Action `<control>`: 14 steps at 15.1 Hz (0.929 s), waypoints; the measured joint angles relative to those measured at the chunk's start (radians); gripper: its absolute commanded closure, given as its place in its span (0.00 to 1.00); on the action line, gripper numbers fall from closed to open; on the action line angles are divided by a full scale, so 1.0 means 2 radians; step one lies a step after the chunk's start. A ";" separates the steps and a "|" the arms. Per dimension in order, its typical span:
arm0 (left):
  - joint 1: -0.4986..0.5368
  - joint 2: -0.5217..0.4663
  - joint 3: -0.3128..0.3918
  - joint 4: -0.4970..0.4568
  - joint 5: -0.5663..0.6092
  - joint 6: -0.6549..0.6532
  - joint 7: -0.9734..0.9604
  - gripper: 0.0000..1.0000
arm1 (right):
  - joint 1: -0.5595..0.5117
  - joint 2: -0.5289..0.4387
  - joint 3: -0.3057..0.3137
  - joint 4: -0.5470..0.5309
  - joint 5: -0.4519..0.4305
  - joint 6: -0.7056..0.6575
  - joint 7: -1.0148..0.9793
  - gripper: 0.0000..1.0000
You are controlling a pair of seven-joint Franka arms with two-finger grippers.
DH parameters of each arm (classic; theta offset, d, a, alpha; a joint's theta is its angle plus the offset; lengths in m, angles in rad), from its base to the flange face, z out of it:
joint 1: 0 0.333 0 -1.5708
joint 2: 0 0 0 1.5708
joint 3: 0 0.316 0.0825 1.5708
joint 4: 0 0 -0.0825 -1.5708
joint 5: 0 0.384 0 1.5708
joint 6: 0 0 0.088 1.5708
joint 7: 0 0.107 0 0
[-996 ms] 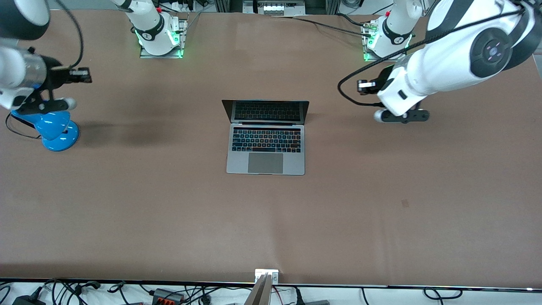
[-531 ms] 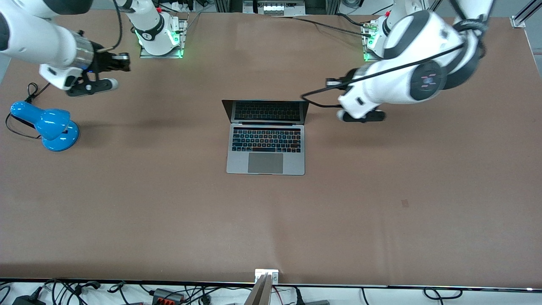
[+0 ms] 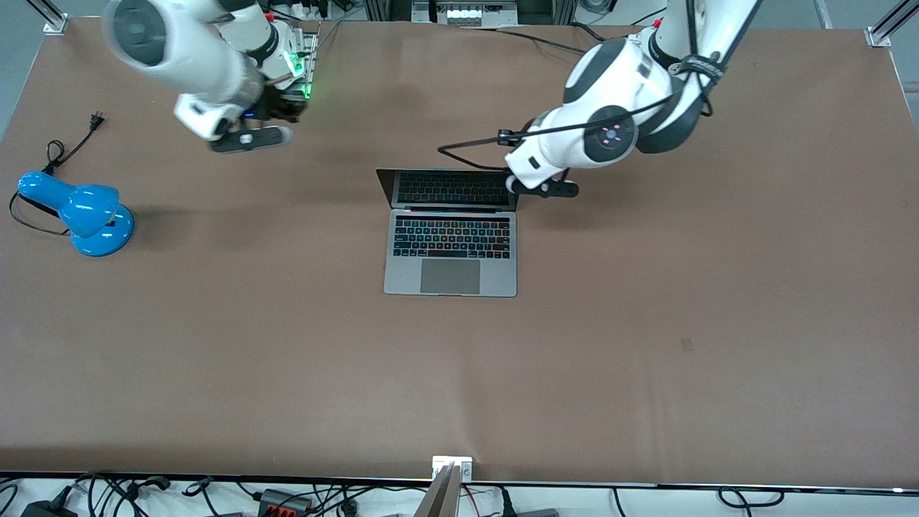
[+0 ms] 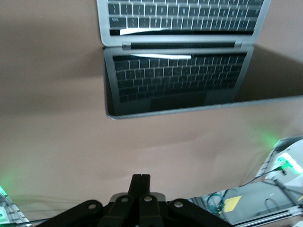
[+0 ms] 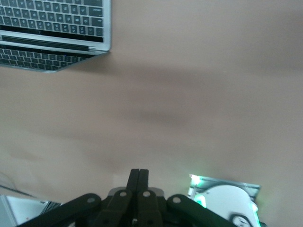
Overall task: Close laptop with both arms from behind
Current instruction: 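Move the left gripper and the right gripper toward the laptop screen, then place both grippers behind the laptop screen's back edge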
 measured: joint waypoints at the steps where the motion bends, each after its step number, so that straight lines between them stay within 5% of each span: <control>1: 0.000 -0.009 0.000 -0.015 0.000 0.003 0.012 1.00 | 0.016 0.003 0.001 -0.006 0.010 0.012 0.008 1.00; 6: -0.001 -0.058 -0.028 -0.092 0.000 0.085 0.028 1.00 | 0.047 0.020 0.001 -0.009 0.045 0.039 0.011 1.00; 14: 0.007 -0.030 -0.029 -0.102 0.000 0.156 0.035 1.00 | 0.091 0.086 0.001 -0.014 0.046 0.173 0.011 1.00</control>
